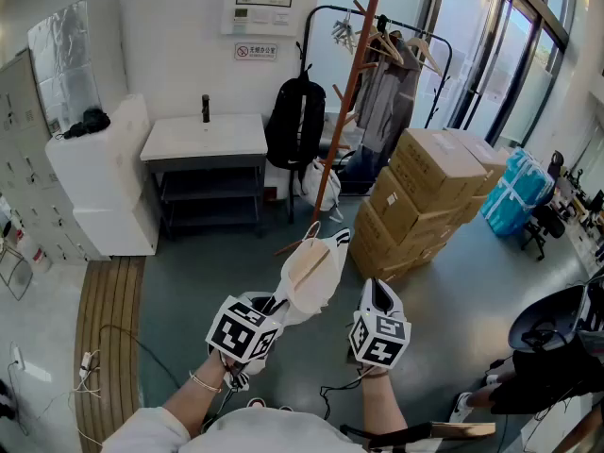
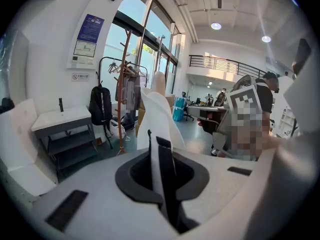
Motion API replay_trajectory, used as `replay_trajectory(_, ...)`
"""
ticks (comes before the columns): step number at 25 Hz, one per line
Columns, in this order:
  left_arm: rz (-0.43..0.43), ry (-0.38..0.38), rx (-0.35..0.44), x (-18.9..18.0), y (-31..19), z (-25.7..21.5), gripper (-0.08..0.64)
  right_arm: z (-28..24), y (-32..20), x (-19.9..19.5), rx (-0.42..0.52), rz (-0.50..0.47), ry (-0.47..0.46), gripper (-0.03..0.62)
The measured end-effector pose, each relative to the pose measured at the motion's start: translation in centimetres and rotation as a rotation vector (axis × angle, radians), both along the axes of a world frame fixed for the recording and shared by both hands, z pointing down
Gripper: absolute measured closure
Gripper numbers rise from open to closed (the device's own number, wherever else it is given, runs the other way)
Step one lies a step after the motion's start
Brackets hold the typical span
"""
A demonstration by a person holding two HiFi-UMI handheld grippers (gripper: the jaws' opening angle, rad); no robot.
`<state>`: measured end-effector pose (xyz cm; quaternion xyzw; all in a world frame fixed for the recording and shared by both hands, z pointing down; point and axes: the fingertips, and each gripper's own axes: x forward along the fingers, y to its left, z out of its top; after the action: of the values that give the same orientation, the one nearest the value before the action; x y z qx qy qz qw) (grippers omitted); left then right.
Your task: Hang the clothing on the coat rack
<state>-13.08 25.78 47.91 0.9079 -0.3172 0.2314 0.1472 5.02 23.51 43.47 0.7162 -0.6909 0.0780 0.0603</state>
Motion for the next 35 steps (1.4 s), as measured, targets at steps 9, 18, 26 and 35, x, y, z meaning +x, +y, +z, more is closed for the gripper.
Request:
replay_trajectory(9, -0.008, 0.013, 0.003, -1.5, 0.5, 0.0, 0.540, 0.4, 0.5, -1.4, -0.010, -0.007, -0.014, 0.571)
replay_trajectory(18, -0.014, 0.031, 0.002, -4.1, 0.3, -0.4, 0.540, 0.4, 0.1, -3.6, -0.008, 0.024, -0.042, 0.569)
replay_trajectory(26, 0.015, 0.036, -0.005, -4.4, -0.5, -0.1, 0.540, 0.8, 0.5, -4.4, -0.026, 0.045, -0.012, 0.569)
replay_trajectory(35, 0.019, 0.002, -0.030, -3.6, -2.7, 2.1, 0.540, 3.2, -1.6, -3.8, -0.054, 0.054, -0.023, 0.569)
